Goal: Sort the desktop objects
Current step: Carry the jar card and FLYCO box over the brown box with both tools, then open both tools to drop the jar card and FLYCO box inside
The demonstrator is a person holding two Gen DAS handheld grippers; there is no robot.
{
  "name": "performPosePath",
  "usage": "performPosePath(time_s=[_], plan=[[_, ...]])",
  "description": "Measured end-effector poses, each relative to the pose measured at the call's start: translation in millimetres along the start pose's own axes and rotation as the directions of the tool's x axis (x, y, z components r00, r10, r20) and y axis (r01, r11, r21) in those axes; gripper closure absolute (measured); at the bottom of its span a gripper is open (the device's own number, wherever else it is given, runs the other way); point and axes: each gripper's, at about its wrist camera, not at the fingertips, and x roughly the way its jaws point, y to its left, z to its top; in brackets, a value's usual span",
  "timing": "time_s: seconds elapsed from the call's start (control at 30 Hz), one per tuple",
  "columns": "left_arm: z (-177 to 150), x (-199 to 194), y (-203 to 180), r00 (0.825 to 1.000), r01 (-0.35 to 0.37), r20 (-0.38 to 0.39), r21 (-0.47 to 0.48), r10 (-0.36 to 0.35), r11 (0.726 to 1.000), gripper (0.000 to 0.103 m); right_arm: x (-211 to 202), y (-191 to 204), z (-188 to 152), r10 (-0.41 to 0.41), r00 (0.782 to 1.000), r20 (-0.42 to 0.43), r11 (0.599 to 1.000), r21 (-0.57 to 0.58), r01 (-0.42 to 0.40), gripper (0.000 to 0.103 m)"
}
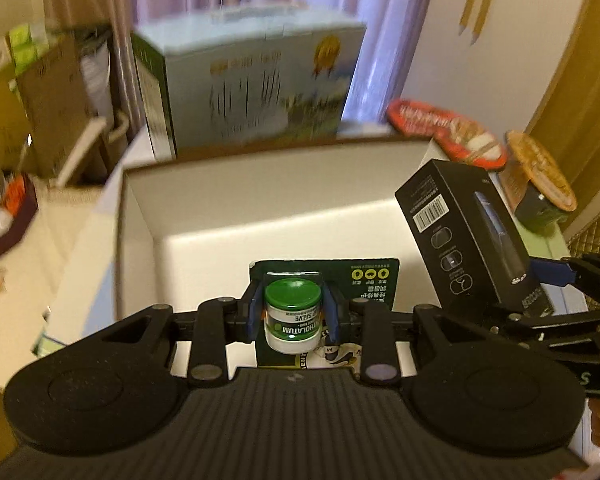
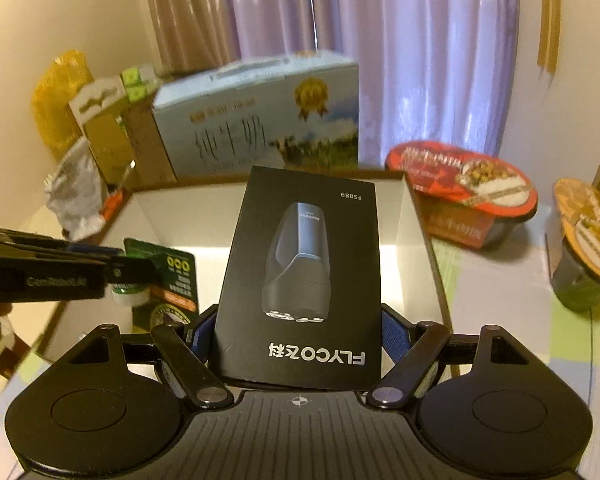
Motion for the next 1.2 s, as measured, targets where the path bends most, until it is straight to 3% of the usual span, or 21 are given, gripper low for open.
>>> performPosePath(time_s=[0.27,0.7,0.73,0.8,0.9,0.97,1.2], plan=[[-7,53,3,0.989,-0.027,-0.15,-0.039,0.021,0.999,0.076,35,-8,-5,-0.027,0.994,-0.104,1.0,-0.018,0.025,0.027],[-8,85,7,0.967,-0.032,-0.255,-0.042,0.021,0.999,0.076,68,-9,-3,-0.047,0.987,-0.155,0.999,-0.032,0.042,0.027],[-8,86,7,0.965,-0.034,-0.26,-0.041,0.023,0.999,0.074,69,-8,-2,-0.053,0.987,-0.153,0.998,-0.033,0.049,0.027],[-9,87,6,0.965,-0.039,-0.26,-0.024,0.032,0.999,0.059,72,-5,-1,-0.053,0.986,-0.156,0.997,-0.056,0.045,0.026],[-9,84,4,0.968,-0.05,-0.247,0.001,0.048,0.999,0.048,72,-1,-1,-0.066,0.986,-0.155,0.995,-0.082,0.053,0.013],[-8,82,3,0.969,-0.049,-0.24,0.005,0.049,0.999,0.041,70,-2,-2,-0.059,0.986,-0.154,0.995,-0.083,0.046,0.01],[-8,65,1,0.974,-0.066,-0.214,0.036,0.072,0.997,0.033,60,-6,-4,-0.043,0.982,-0.185,0.996,-0.081,0.028,0.006]])
